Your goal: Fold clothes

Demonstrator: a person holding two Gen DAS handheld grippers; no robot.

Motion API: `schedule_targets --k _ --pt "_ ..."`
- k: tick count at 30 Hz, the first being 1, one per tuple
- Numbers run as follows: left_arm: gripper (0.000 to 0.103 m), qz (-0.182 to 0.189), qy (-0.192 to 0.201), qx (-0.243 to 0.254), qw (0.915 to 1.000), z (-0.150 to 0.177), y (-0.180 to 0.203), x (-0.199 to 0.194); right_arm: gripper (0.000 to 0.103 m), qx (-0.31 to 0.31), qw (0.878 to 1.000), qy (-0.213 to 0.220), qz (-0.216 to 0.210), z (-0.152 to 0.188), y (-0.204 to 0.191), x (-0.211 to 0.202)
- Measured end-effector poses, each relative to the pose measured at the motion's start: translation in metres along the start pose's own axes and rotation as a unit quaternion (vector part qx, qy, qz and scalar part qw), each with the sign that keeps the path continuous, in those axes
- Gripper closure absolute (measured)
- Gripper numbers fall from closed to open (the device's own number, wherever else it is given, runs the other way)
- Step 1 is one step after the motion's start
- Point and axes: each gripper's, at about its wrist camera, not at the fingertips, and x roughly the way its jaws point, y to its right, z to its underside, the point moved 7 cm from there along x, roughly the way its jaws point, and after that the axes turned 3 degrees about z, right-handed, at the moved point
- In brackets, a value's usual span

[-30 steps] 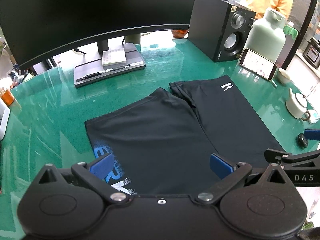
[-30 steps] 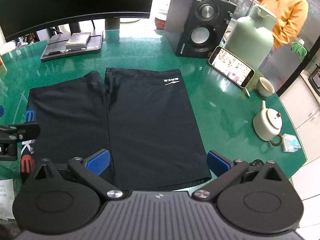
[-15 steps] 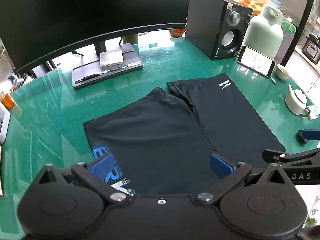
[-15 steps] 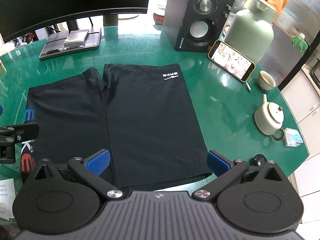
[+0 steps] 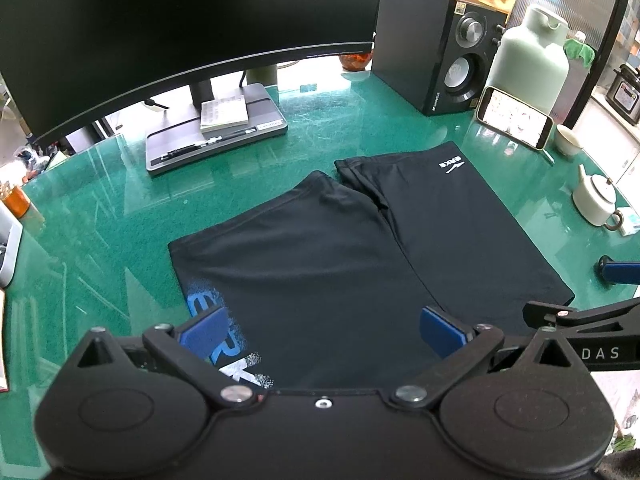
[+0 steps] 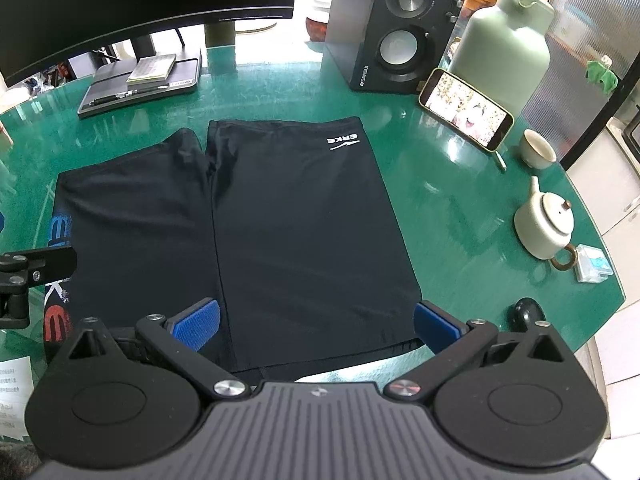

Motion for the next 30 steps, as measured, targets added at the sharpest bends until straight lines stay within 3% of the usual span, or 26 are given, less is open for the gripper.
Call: schedule_targets --k 30 --pt "0.000 0.001 -0.005 0.008 1.0000 0.004 0.003 0.000 0.000 0.025 1.000 -0.017 -0.007 0.011 0.002 0.008"
